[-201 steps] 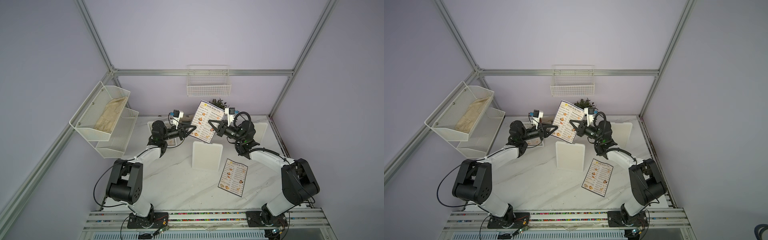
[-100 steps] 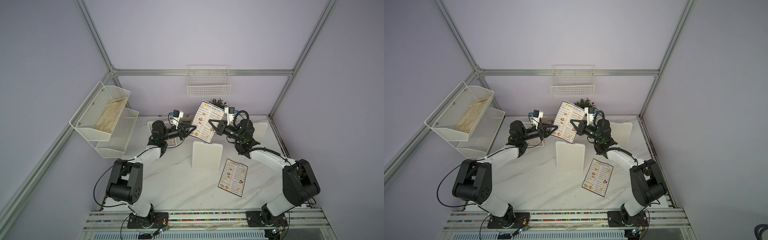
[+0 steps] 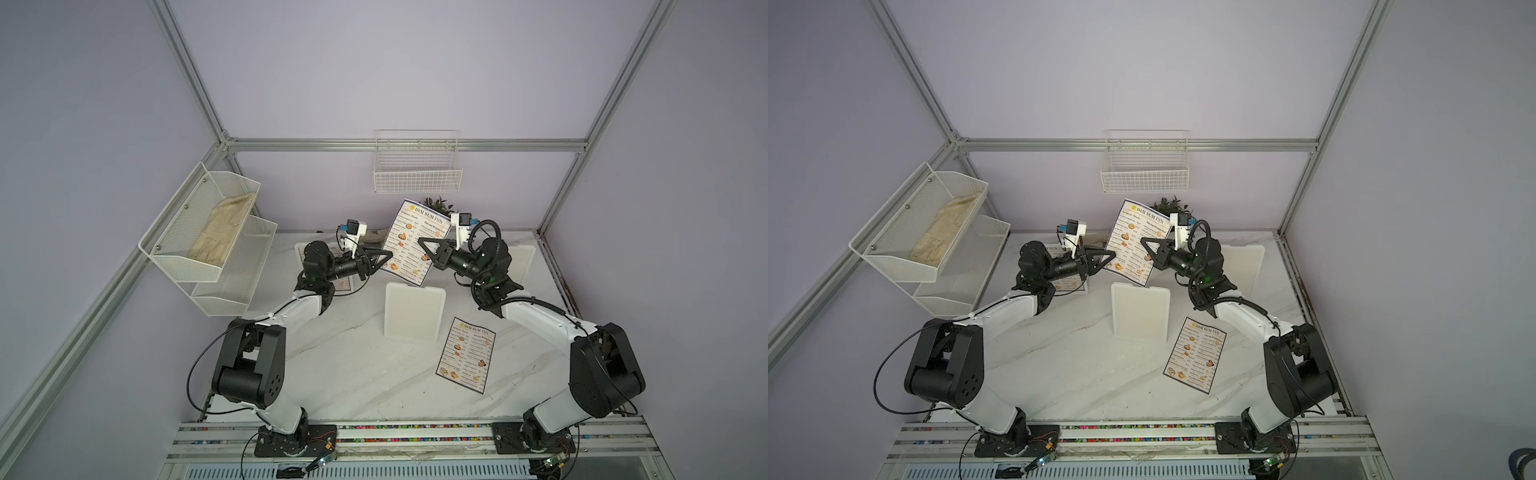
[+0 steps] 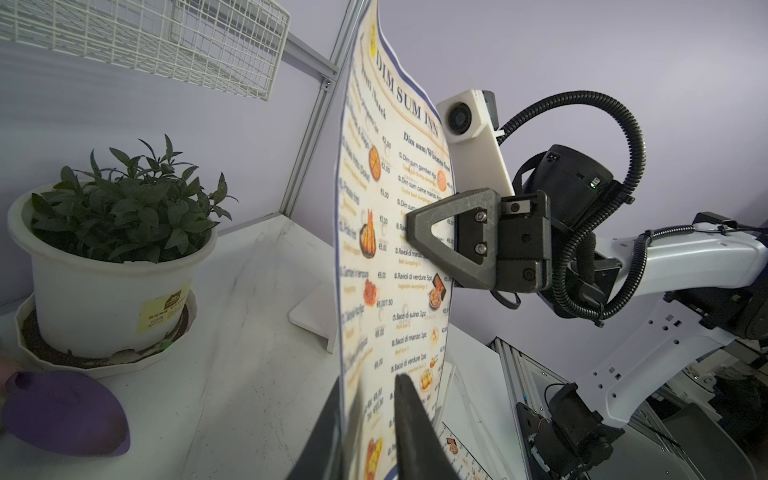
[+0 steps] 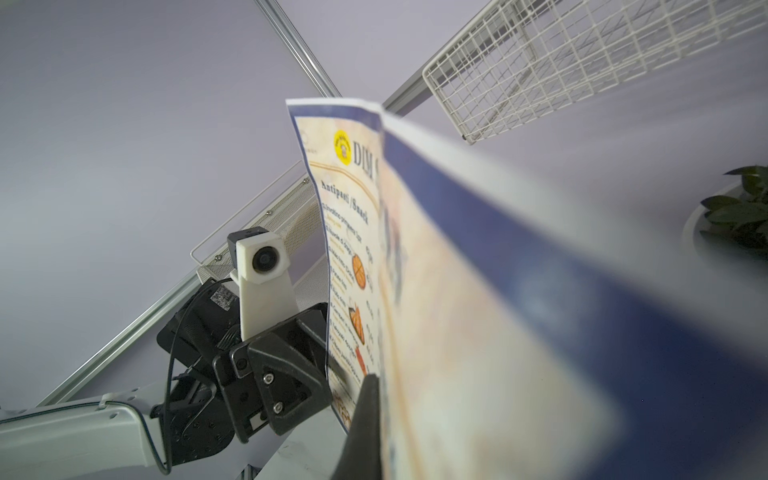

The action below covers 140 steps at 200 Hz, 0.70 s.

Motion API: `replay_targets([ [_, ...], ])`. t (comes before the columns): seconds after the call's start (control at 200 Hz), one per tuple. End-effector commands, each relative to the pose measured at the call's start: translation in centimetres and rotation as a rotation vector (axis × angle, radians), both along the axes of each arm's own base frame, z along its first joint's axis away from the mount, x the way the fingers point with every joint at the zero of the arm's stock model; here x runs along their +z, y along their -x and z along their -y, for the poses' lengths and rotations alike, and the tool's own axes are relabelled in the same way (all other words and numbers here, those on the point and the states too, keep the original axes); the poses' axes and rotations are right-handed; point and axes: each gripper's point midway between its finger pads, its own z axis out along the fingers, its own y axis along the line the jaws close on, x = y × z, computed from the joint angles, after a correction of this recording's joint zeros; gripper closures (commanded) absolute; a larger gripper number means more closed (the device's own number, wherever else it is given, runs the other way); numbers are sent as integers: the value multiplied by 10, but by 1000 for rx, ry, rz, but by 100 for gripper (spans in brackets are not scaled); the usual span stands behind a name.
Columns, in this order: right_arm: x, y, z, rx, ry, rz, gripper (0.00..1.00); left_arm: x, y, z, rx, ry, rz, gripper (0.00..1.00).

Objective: Insert the menus into the narrow rack
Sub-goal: Insert the menu into the narrow rack.

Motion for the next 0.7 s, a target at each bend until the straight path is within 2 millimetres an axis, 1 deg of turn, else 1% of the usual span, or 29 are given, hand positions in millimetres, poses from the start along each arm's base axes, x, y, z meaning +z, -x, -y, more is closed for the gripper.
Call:
replay_targets([
  [0.0,16,6,2,-10,-16,18,100,24,4,-1,9,11,83,80],
  [0.355,-1,6,5,-29,-1,-3,100,19,4,0,13,7,77,80],
  [0.51,-4,9,7,-33,9,1,100,15,5,4,6,3,74,79],
  [0.555,-2,11,8,-36,9,8,100,15,5,5,5,3,76,80],
  [0.695,-6,13,12,-52,24,8,100,16,7,7,2,3,79,80],
])
